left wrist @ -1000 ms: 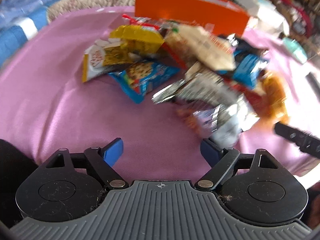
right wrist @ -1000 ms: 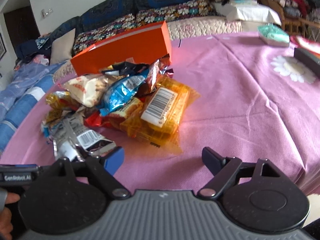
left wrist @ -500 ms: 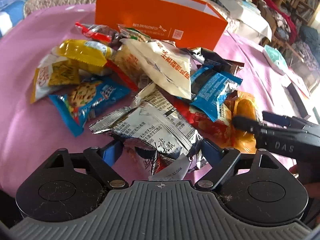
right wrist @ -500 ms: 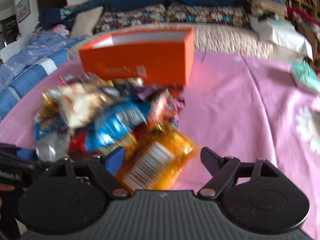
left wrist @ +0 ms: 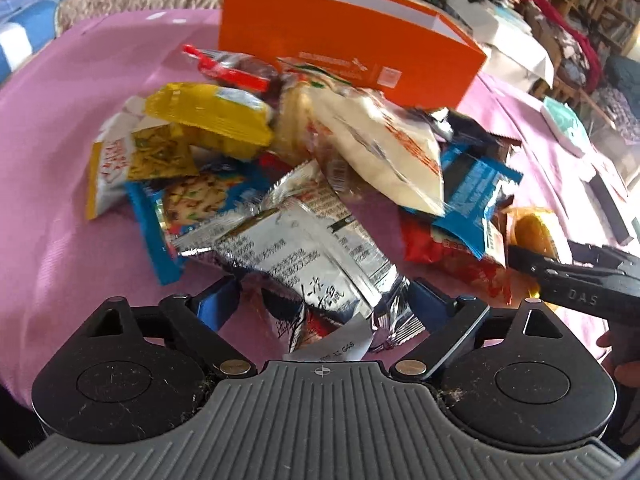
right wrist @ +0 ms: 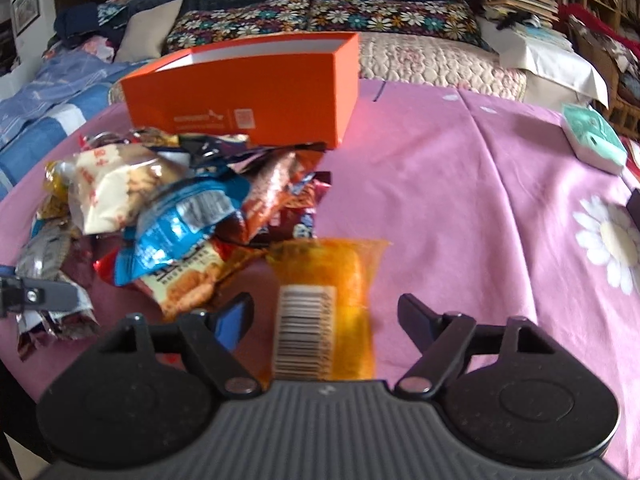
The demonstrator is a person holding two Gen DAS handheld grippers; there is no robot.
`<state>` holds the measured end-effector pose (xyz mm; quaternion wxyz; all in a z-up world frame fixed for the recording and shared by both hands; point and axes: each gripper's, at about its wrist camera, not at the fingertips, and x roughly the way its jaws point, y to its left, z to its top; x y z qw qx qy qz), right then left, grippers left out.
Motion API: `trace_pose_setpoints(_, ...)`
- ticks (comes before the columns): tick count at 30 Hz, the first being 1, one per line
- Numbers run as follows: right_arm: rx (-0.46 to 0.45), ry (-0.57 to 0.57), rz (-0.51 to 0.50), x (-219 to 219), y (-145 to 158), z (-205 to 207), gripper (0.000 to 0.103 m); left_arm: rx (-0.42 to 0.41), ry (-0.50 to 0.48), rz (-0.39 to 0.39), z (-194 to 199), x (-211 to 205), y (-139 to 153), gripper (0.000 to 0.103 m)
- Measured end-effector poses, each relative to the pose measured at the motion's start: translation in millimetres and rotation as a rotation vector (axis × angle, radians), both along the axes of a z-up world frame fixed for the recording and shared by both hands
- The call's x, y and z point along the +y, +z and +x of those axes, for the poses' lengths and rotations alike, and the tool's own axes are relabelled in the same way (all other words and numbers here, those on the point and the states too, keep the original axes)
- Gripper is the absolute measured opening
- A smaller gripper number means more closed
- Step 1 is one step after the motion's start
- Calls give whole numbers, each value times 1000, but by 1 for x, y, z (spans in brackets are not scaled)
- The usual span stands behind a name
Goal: Organize snacks
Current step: 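Grasp the silver-white bag with the left tool while the right tool grasps the orange barcode packet, then carry both packets into the orange box and open both tools to release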
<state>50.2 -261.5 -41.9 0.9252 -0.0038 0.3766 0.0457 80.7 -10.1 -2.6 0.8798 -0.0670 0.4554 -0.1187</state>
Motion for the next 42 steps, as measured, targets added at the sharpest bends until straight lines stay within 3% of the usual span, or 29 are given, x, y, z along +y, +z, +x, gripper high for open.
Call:
trace_pose_setpoints(1,0,1,-13,1,-1,-2,78,1,0,1,0,-1,-2,61)
trace_pose_setpoints(4,-1,0,-28,-2,-5,-6,67,-33,-4,10,-7,4,-4,44)
trace_pose_setpoints(5,-14,1,-33,-3,-5,-9,49,-41,-5,6,-9,7,-4,38)
trace_pose_setpoints(6,-25,10,-29,-4,-4,-13,42,-44,-8,-16,-11,11,-3,24)
trace_pose_setpoints(9,-29,-13,7,-11,-4,-20,39,-41,-14,-75,-15,23,2,13)
trace_pose_setpoints(18,-97,-69,134,-28,18,-31,39,-120,-22,-118,-31,48,48,10)
trace_pose_setpoints(23,-222,-30,94,-16,70,-2,39,-230,-53,-103,9,49,98,9)
trace_pose_setpoints(27,-281,-1,80,-3,98,53,39,-290,-76,-117,67,43,125,0)
trace_pose_setpoints(30,-294,1,104,5,105,98,39,-253,-91,-205,111,43,128,0)
trace_pose_setpoints(33,-283,9,112,14,102,126,39,-237,-70,-170,127,47,124,4)
trace_pose_setpoints(34,-282,22,123,16,100,127,39,-249,-75,-156,122,50,121,12)
trace_pose_setpoints(35,-279,39,124,19,96,125,39,-261,-85,-137,113,53,117,30)
trace_pose_setpoints(36,-276,51,110,23,92,121,39,-269,-96,-110,102,56,111,40)
trace_pose_setpoints(38,-273,67,94,27,89,111,39,-268,-112,-66,79,59,97,48)
trace_pose_setpoints(42,-262,81,76,22,80,72,39,-198,-202,-64,24,63,65,49)
